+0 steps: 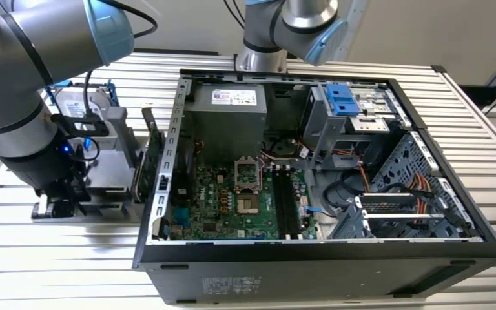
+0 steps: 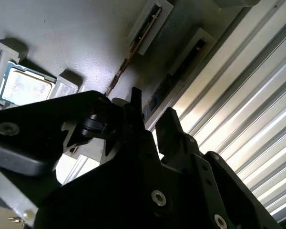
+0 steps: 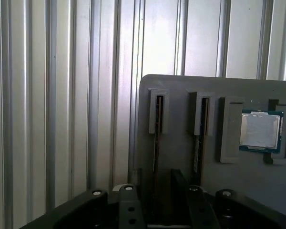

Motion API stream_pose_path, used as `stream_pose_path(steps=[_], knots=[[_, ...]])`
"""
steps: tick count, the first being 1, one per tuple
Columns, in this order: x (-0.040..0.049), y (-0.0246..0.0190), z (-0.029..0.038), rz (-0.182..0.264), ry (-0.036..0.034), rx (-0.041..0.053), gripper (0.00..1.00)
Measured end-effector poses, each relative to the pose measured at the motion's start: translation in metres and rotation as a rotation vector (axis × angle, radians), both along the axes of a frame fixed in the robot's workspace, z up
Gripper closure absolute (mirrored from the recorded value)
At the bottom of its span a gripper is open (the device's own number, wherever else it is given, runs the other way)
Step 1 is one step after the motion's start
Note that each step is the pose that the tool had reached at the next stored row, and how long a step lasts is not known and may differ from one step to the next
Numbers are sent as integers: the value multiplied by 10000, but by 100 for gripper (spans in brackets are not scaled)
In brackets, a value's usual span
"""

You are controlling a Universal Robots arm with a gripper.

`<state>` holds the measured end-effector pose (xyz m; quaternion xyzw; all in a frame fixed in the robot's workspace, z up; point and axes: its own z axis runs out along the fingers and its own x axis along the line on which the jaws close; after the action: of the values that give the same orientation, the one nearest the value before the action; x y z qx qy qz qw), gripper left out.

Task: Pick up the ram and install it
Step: 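Pick up the ram and move it above insertion slot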

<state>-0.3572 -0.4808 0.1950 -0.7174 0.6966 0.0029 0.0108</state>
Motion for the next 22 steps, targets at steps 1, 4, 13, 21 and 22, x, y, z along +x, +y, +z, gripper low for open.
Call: stream_pose_path(steps=[1, 4, 13, 21, 22], knots=[[0, 0, -1, 0, -1, 0, 100], [0, 0, -2, 0, 0, 0, 100], [0, 0, -4, 0, 0, 0, 100], [0, 0, -6, 0, 0, 0, 100], [0, 0, -6, 0, 0, 0, 100]])
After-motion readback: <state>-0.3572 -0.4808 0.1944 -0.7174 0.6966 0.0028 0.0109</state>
